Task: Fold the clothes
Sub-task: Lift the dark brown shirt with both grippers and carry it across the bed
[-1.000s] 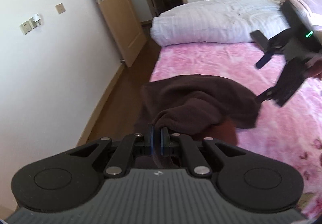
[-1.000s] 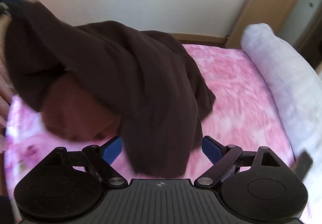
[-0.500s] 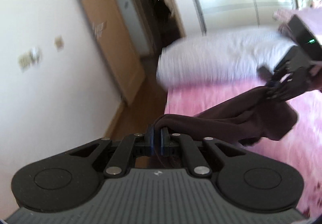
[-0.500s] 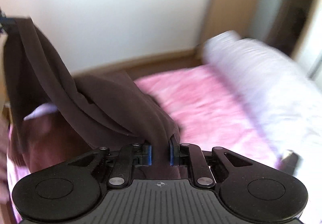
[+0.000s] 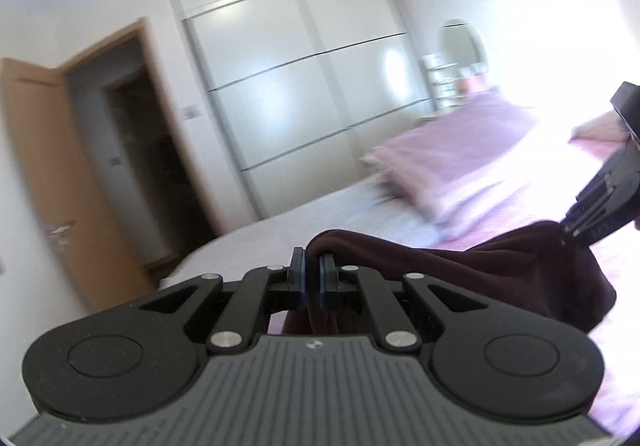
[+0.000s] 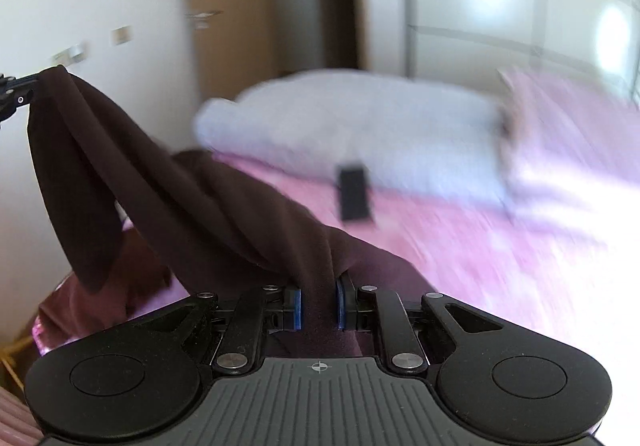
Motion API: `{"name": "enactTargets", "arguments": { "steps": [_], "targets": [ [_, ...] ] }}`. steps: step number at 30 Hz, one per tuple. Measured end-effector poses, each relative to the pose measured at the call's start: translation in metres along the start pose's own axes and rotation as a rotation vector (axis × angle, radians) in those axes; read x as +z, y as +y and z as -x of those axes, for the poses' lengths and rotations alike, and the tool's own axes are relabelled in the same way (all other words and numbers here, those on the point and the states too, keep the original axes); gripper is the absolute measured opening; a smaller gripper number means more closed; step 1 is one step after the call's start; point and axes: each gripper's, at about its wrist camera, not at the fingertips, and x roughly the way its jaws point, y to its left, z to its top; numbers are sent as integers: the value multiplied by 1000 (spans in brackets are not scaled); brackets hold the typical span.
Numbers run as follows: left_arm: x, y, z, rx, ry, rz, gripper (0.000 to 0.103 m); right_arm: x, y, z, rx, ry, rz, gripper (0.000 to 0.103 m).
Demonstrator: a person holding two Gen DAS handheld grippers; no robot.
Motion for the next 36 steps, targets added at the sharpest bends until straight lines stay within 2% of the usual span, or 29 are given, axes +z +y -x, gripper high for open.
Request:
{"name": "enactTargets", "arguments": {
  "steps": [4, 8, 10, 15, 18, 21, 23, 25, 26, 27, 28, 29, 32, 36],
  "targets": [
    [33, -63, -24, -135, -20, 6, 3, -56, -57, 83, -39, 55, -96, 14],
    [60, -103, -67, -254, -36, 4, 4, -72, -110, 143, -94, 57, -202, 14],
    [70, -117, -93, -305, -28, 9, 4, -67, -138, 162, -136, 41, -261, 14],
    [77, -141, -180, -422, 62, 54, 4, -56, -201, 166, -249, 22, -354, 15],
    [67, -150, -224, -470, 140, 75, 4, -45, -227, 129, -288, 70, -396, 15],
    [50, -154, -249, -501, 207, 79, 4, -54, -251, 100, -314, 146, -427, 15],
    [35, -158, -262, -508, 243, 61, 4, -54, -258, 84, -368, 175, -429, 22],
    [22, -160, -276, -509, 280, 39, 4, -57, -259, 90, -423, 148, -410, 22],
    [16, -162, -283, -505, 301, 35, 4, -57, -263, 91, -448, 144, -411, 25],
    [10, -163, -291, -500, 322, 32, 4, -57, -267, 92, -473, 139, -412, 33],
    [5, -165, -299, -498, 339, 38, 4, -60, -268, 95, -467, 140, -410, 64],
    [2, -166, -306, -497, 354, 41, 4, -63, -269, 97, -461, 141, -409, 86],
    [0, -169, -318, -489, 382, 37, 4, -68, -266, 91, -400, 162, -387, 87],
    [11, -169, -332, -465, 405, 49, 4, -91, -248, 73, -301, 282, -242, 87]
  ]
}}
